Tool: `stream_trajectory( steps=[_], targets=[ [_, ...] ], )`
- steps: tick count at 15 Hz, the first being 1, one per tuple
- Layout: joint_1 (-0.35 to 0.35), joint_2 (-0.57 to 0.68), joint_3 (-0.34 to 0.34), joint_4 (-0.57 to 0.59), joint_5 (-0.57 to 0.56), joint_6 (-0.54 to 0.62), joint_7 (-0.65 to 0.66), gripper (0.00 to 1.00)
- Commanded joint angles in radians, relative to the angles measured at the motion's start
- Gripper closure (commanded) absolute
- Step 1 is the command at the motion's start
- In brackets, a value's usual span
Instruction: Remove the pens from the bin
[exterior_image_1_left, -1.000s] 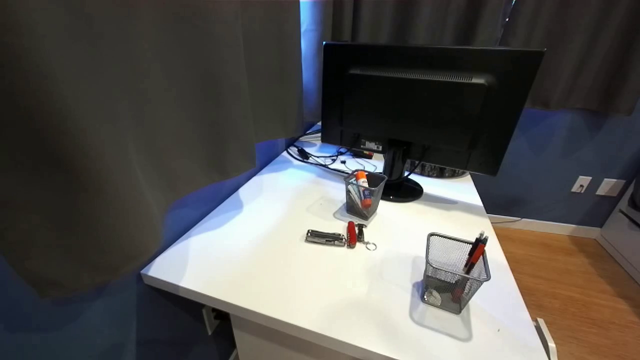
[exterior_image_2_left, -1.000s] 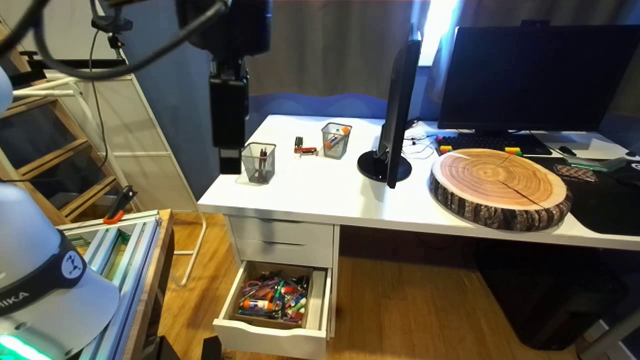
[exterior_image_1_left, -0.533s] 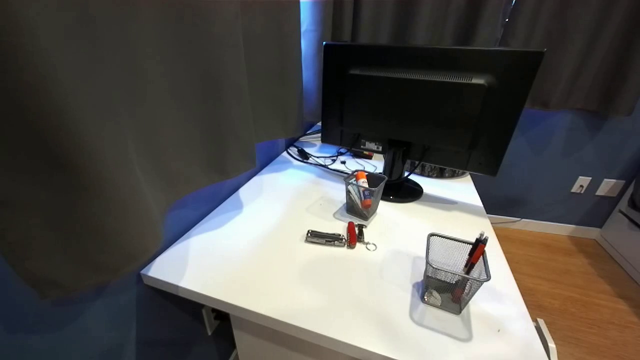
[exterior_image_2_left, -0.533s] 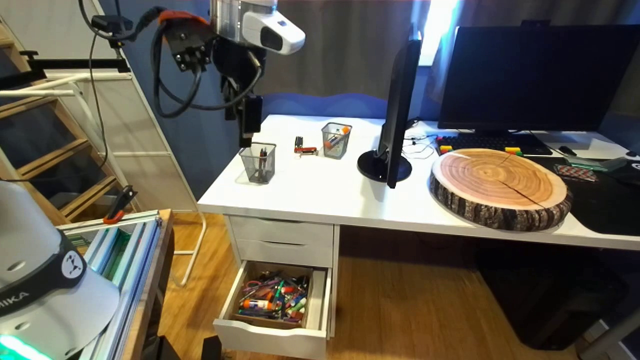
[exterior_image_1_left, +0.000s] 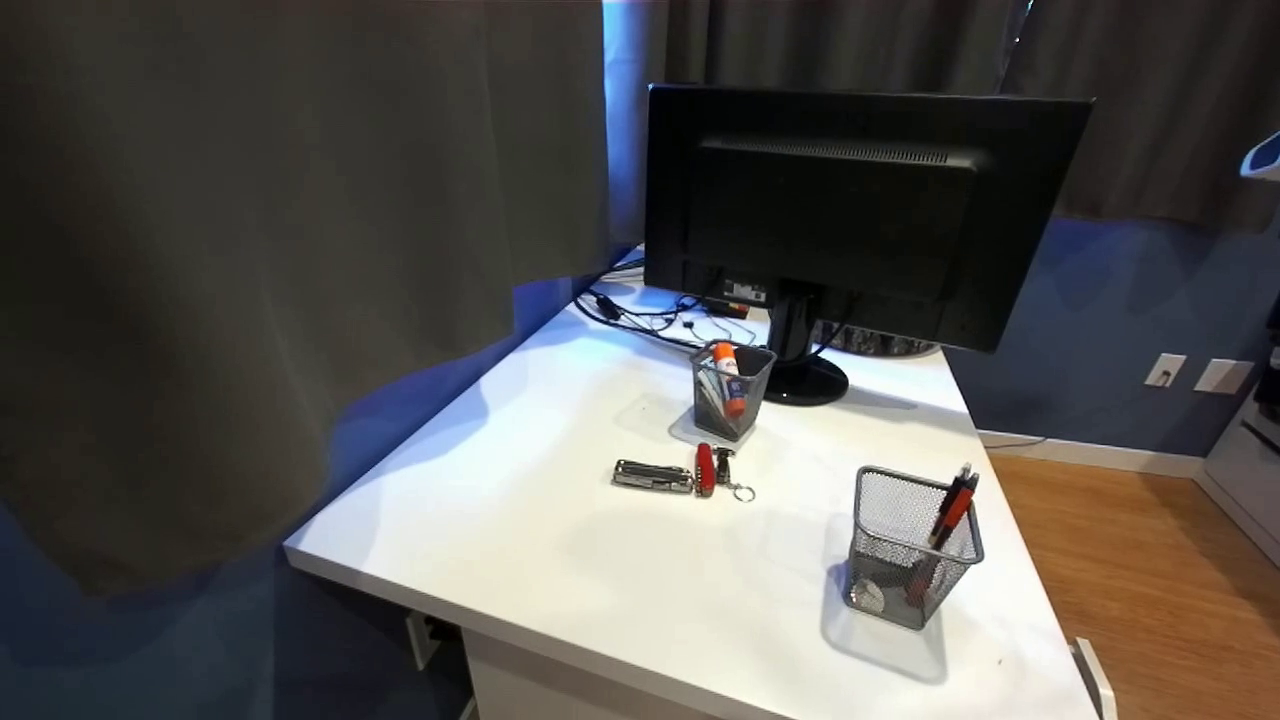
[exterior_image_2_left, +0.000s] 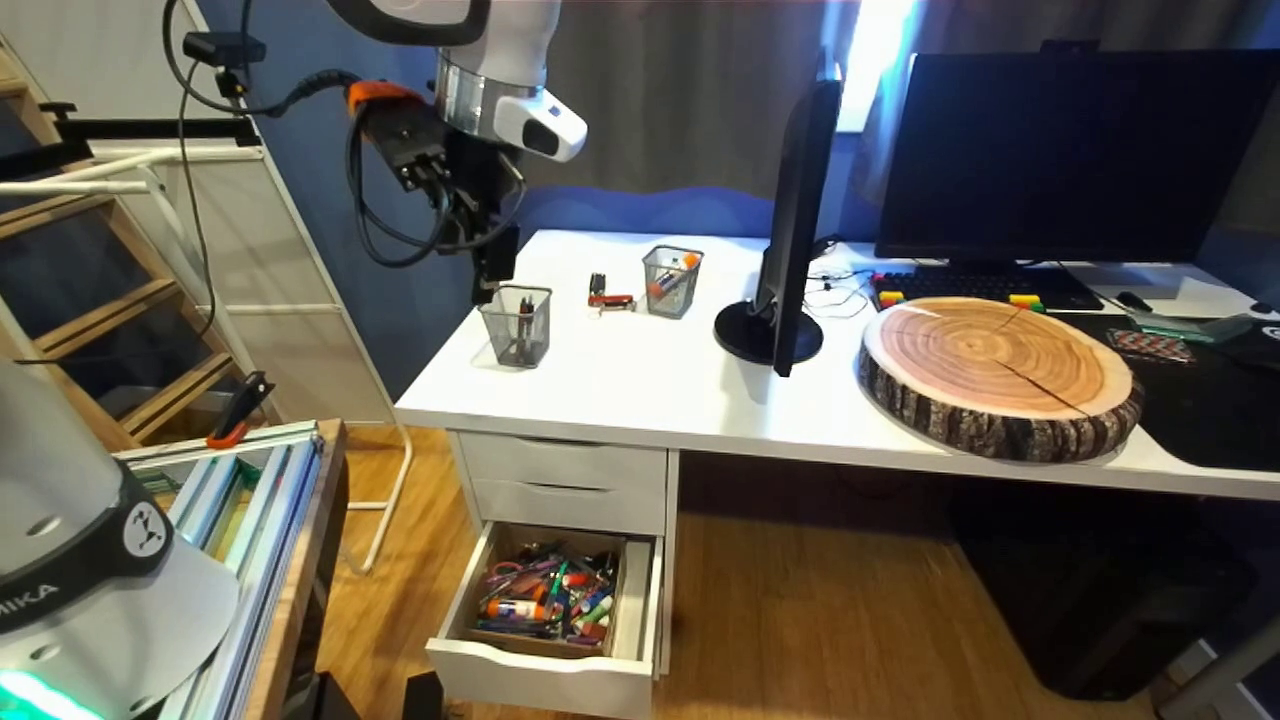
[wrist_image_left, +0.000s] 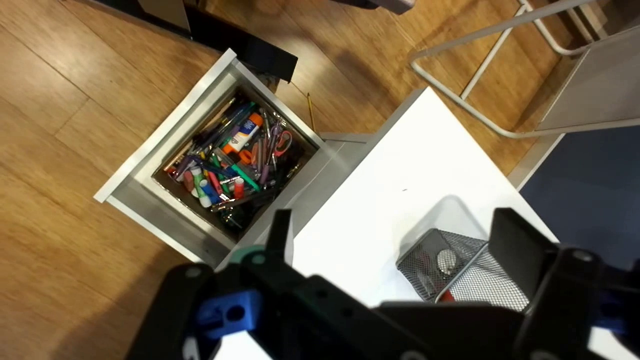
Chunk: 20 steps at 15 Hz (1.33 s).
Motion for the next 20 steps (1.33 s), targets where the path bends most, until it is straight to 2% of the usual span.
stream_trajectory(
  steps=[1,4,9,12,15,20],
  targets=[
    [-0.021,-0.007,0.017,0.001,0.005,-0.004,-0.004,0.00],
    [-0.021,-0.010,0.017,0.001,0.005,-0.005,-0.004,0.00],
    [0.030,0.105,0.056,0.046,0.086,0.194,-0.091,0.00],
    [0.044,0.208,0.090,0.099,0.115,0.260,-0.094,0.00],
    [0.032,0.314,0.124,0.162,0.104,0.303,-0.069,0.00],
    [-0.008,0.479,0.165,0.293,0.146,0.294,-0.142,0.00]
  ],
)
